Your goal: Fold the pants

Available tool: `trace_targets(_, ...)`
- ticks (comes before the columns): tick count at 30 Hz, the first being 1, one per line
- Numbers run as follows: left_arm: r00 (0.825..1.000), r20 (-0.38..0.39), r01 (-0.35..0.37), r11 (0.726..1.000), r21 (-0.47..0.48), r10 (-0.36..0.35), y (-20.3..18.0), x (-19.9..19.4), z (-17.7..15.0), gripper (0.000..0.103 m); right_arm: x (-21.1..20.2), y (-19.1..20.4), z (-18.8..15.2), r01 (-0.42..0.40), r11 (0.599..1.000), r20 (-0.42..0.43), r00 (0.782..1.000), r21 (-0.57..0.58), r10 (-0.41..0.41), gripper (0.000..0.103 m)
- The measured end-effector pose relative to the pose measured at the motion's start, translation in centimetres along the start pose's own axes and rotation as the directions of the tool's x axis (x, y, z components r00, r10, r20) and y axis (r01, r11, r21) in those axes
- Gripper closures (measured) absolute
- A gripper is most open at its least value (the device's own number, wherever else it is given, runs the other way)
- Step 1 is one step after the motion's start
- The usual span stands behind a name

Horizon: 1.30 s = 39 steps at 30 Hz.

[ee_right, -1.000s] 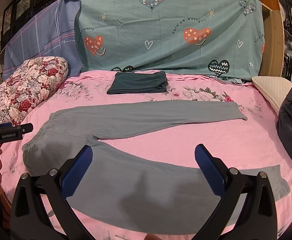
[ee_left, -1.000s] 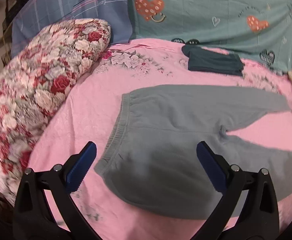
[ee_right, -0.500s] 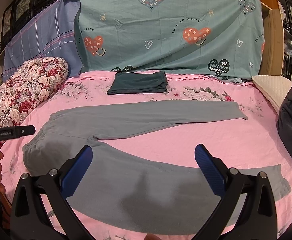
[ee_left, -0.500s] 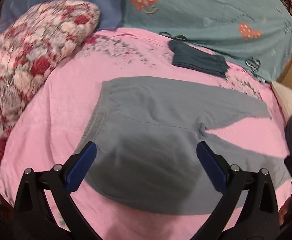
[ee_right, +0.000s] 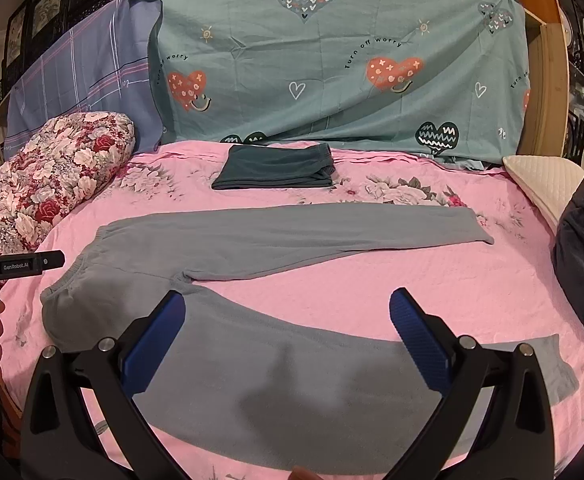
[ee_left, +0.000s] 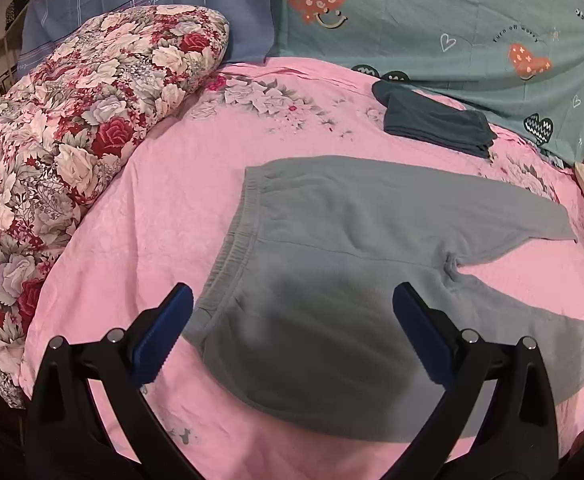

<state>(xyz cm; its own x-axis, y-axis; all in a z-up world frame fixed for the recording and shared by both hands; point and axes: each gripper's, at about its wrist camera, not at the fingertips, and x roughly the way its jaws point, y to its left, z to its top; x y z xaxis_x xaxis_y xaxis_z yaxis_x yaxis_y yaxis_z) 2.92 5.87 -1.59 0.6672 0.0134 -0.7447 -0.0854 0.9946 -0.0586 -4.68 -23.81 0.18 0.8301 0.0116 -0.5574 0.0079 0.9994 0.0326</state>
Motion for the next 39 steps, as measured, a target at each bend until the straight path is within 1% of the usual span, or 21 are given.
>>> trace_targets(3,1.0,0.007,-0.009,1.0,0.002,0.009,0.1,0.1,0.1,0.002,0.1,0.0,0.1,0.004,1.0,0.0,1.0,-0.005,-0.004,0.001)
trace_targets(9,0.999,0.038,-0.034,0.999,0.039,0.032,-0.6,0.0,0.1,0.002,0.8,0.1,0.0,-0.002,1.0,-0.011,1.0,-0.006,0.002,0.001)
trace_targets(13,0.997,0.061,-0.048,0.998,0.035,0.046,-0.4,-0.2,0.1,0.002,0.9,0.3,0.0,-0.005,1.0,-0.013,1.0,-0.011,0.004,0.001)
trace_targets(18,0.995,0.098,-0.039,0.998,0.052,0.033,-0.5,-0.3,0.1,0.002,1.2,0.3,0.0,-0.003,1.0,-0.019,1.0,-0.014,0.003,0.001)
trace_targets(21,0.992,0.123,-0.042,0.994,0.101,0.03,-0.6,0.2,0.9,0.002,1.9,0.4,0.5,-0.01,0.999,-0.035,0.999,-0.037,0.008,0.001)
trace_targets(24,0.988,0.152,-0.057,0.984,0.167,0.031,-0.4,1.3,2.7,0.002,3.4,0.5,2.5,-0.038,0.995,-0.035,0.999,-0.088,0.035,0.001)
trace_targets(26,0.987,0.157,-0.066,0.978,0.196,0.036,0.3,2.9,4.4,0.002,5.2,0.8,4.4,-0.059,0.99,-0.038,0.998,-0.126,0.054,0.001)
trace_targets(29,0.994,0.105,-0.037,0.98,0.198,0.016,2.1,6.3,7.0,0.002,9.7,1.7,7.2,-0.117,0.975,-0.081,0.991,-0.189,0.104,0.001)
trace_targets(31,0.998,0.057,-0.007,0.983,0.181,-0.003,3.4,8.6,8.2,0.002,13.6,2.5,8.4,-0.169,0.961,-0.141,0.98,-0.218,0.141,0.001)
trace_targets(33,0.999,0.025,0.02,0.984,0.177,-0.025,3.8,10.4,8.8,0.003,17.6,3.5,9.0,-0.226,0.945,-0.21,0.961,-0.237,0.177,0.001)
trace_targets(34,1.0,0.014,0.024,0.982,0.185,-0.027,3.8,11.3,9.1,0.004,19.3,3.8,9.2,-0.233,0.94,-0.231,0.957,-0.248,0.177,0.001)
trace_targets(35,1.0,0.005,0.025,0.981,0.192,-0.026,3.6,12.0,9.4,0.006,20.8,4.2,9.3,-0.233,0.94,-0.244,0.954,-0.251,0.171,0.001)
trace_targets(36,0.999,-0.007,0.033,0.979,0.199,-0.033,3.3,12.7,9.7,0.011,22.7,4.4,9.4,-0.242,0.938,-0.263,0.949,-0.247,0.176,0.001)
trace_targets(39,0.998,-0.053,0.05,0.972,0.229,-0.039,2.2,15.0,10.2,0.022,26.4,5.1,9.9,-0.259,0.932,-0.286,0.941,-0.254,0.183,0.001)
